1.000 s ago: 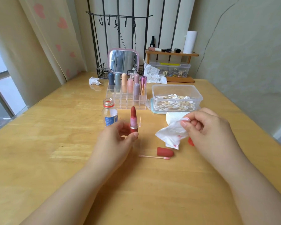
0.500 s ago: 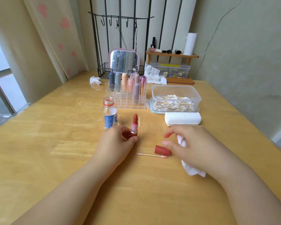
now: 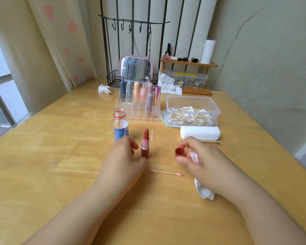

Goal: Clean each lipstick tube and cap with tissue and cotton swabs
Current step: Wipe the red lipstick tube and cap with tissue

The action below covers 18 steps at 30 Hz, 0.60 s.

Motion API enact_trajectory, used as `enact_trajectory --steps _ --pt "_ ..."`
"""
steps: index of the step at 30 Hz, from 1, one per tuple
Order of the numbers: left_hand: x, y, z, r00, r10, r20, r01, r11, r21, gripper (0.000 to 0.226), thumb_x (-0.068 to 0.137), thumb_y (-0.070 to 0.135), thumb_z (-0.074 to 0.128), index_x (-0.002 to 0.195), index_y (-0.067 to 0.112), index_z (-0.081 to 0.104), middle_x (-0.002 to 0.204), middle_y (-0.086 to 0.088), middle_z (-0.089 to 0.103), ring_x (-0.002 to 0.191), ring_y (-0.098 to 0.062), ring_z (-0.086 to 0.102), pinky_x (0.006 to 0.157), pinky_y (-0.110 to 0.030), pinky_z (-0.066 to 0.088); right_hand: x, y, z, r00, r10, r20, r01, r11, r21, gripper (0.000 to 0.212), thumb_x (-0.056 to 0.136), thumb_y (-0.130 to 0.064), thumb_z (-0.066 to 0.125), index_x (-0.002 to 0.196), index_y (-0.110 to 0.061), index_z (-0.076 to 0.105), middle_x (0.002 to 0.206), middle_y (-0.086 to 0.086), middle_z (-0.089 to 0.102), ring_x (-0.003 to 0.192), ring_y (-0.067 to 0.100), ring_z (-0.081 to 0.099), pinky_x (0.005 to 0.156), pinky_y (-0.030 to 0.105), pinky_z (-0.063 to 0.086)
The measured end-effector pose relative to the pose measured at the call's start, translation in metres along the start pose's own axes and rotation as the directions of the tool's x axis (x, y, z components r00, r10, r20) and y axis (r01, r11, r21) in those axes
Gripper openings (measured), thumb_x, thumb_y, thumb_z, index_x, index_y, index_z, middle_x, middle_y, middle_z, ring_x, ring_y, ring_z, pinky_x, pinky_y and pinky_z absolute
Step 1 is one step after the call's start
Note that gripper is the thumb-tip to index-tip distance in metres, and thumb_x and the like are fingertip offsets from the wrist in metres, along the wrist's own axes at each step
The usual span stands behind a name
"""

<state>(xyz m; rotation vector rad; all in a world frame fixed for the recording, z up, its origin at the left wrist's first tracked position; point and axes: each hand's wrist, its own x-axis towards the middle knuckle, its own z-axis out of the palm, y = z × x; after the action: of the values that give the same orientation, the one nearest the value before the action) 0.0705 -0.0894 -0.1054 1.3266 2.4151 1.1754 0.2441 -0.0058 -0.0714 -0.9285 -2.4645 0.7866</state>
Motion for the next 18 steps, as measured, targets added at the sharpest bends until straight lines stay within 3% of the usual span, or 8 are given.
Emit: enact_trajectory --steps 2,4,6,8,10,13,16,18 --pt "-0.009 0.008 -0.005 0.993 0.104 -0.064 -0.106 0.994 -0.028 0.014 0.080 0.017 0.063 0.079 0.022 0.050 0.073 0.009 0.051 0.065 -0.006 0.049 0.056 -0.015 0.037 -0.002 -0.006 -0.005 1.000 -0.019 -0.019 0.022 0.987 0.160 0.006 0.091 -0.020 0.059 0.091 -0.024 0.055 0.072 0.000 0.052 0.063 0.003 0.051 0.052 0.001 0.039" --pt "-0.016 0.018 -0.007 0.983 0.177 -0.051 -0.182 0.973 -0.141 0.012 0.082 0.017 0.062 0.075 0.023 0.054 0.064 0.007 0.055 0.068 -0.002 0.053 0.059 -0.012 0.039 -0.004 -0.010 -0.007 0.998 -0.053 0.022 0.045 0.959 0.280 0.009 0.091 -0.020 0.060 0.092 -0.028 0.057 0.071 -0.006 0.054 0.065 0.004 0.053 0.061 0.009 0.049" --pt "-0.021 0.026 -0.007 0.986 0.149 0.077 -0.108 0.914 -0.392 0.005 0.084 0.028 0.063 0.083 0.024 0.060 0.070 0.011 0.065 0.070 0.001 0.058 0.066 -0.012 0.044 -0.005 -0.011 -0.007 0.992 -0.106 0.065 0.081 0.947 0.310 0.007 0.091 -0.029 0.060 0.095 -0.035 0.057 0.083 -0.001 0.063 0.072 0.016 0.060 0.073 0.035 0.058" --pt "-0.022 0.028 -0.007 0.952 0.143 0.272 0.060 0.782 -0.621 0.025 0.084 0.043 0.062 0.093 0.020 0.065 0.078 0.011 0.070 0.079 -0.005 0.064 0.079 -0.026 0.051 -0.007 -0.014 -0.006 0.988 -0.137 0.074 0.109 0.948 0.297 0.010 0.087 -0.037 0.058 0.097 -0.039 0.055 0.087 0.002 0.064 0.078 0.024 0.063 0.074 0.049 0.056" --pt "-0.021 0.027 -0.009 0.906 0.176 0.385 0.168 0.685 -0.709 0.035 0.086 0.044 0.060 0.094 0.012 0.068 0.081 0.000 0.071 0.082 -0.014 0.065 0.083 -0.033 0.053 -0.009 -0.018 -0.006 0.984 -0.157 0.079 0.122 0.934 0.335 0.011 0.087 -0.035 0.059 0.097 -0.040 0.055 0.081 -0.006 0.064 0.080 0.021 0.064 0.070 0.050 0.057" --pt "-0.021 0.027 -0.012 0.887 0.240 0.395 0.186 0.596 -0.781 0.031 0.082 0.033 0.056 0.091 0.007 0.070 0.086 -0.014 0.069 0.080 -0.019 0.062 0.088 -0.036 0.053 -0.010 -0.022 -0.007 0.981 -0.180 0.077 0.142 0.925 0.353 0.013 0.086 -0.032 0.062 0.096 -0.039 0.057 0.072 -0.013 0.059 0.074 0.013 0.063 0.071 0.046 0.056" --pt "-0.021 0.028 -0.014 0.902 0.220 0.371 0.190 0.570 -0.800 0.028 0.078 0.030 0.059 0.092 0.008 0.070 0.075 -0.007 0.065 0.075 -0.016 0.057 0.088 -0.037 0.049 -0.009 -0.019 -0.009 0.981 -0.194 0.004 0.185 0.939 0.289 0.021 0.082 -0.026 0.058 0.097 -0.039 0.056 0.075 -0.011 0.057 0.078 0.018 0.060 0.077 0.039 0.050" --pt "-0.020 0.027 -0.014 0.914 0.189 0.359 0.194 0.573 -0.796 0.031 0.076 0.031 0.060 0.093 0.007 0.069 0.070 -0.004 0.062 0.072 -0.014 0.055 0.085 -0.036 0.048 -0.008 -0.013 -0.011 0.977 -0.203 -0.070 0.213 0.959 0.187 0.030 0.085 -0.016 0.053 0.099 -0.042 0.054 0.088 -0.013 0.059 0.079 0.012 0.058 0.069 0.024 0.048"
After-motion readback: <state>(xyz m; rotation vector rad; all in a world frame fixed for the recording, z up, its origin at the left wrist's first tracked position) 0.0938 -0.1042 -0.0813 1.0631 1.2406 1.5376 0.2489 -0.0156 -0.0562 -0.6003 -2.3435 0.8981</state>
